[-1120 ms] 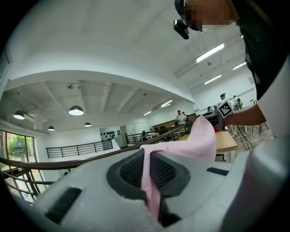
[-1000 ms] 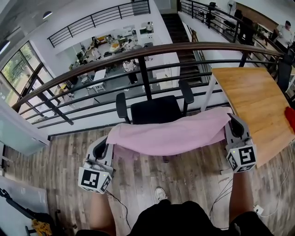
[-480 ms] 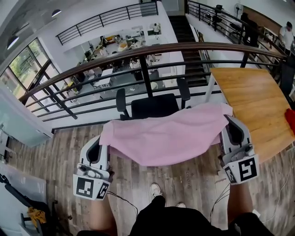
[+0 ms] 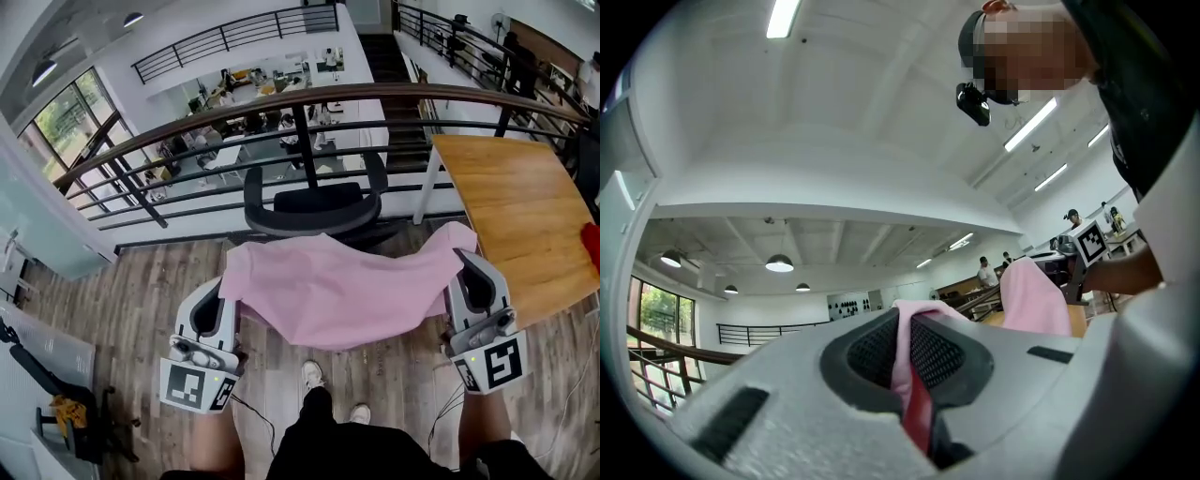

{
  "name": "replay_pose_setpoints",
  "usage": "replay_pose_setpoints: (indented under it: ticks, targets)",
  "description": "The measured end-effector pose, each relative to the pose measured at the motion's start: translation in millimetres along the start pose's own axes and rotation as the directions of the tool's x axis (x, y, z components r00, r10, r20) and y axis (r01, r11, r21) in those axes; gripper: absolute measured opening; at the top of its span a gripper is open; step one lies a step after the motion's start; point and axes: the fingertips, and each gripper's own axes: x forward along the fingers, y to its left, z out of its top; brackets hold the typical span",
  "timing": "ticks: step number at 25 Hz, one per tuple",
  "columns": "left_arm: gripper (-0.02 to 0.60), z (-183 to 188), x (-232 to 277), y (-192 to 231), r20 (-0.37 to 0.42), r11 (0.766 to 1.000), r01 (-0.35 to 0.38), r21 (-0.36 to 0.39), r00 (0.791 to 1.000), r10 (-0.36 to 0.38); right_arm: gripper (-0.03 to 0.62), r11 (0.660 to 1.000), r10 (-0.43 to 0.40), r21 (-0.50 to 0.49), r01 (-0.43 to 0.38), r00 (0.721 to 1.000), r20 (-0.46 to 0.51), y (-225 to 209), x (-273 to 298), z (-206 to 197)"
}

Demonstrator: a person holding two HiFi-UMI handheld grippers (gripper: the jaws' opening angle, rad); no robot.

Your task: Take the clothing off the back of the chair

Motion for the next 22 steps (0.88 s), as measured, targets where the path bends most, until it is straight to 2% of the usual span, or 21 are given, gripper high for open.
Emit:
replay_pose_setpoints:
  ticks: [3, 7, 10, 15, 18, 22]
  targets:
    - [0.023, -10, -16, -15, -0.045, 1.0, -0.003, -0.012, 0.999, 0.002, 0.041, 1.0, 0.013, 0.025, -0.013, 0.999, -0.032, 6, -17, -11]
    - [0.023, -41, -35, -32, -0.114, 1.0, -0.011, -0.02, 0.993, 0.009, 0.041, 0.999, 0.029, 0.037, -0.026, 0.995, -0.098, 19, -37, -38]
    - [0.023, -66, -49, -46, -0.149, 0.998, -0.014, -0.061, 0.989, 0.005, 0.041, 0.998, 0.047, 0.052, -0.04, 0.988, -0.144, 32, -52, -58]
    - [0.023, -83, -70, -59, -0.164, 0.985, -0.048, -0.166, 0.986, 0.02, 0.038, 0.996, 0.055, 0.085, -0.041, 0.984, -0.169, 50, -68, -66]
    - [0.023, -82, -72, -66, -0.161, 0.985, -0.036, -0.172, 0.987, 0.008, 0.038, 0.995, 0.042, 0.095, -0.026, 0.984, -0.173, 55, -72, -67]
    - [0.023, -91, -74, -71, -0.167, 0.985, -0.036, -0.167, 0.986, 0.007, 0.034, 0.996, 0.064, 0.071, -0.053, 0.983, -0.174, 62, -71, -76]
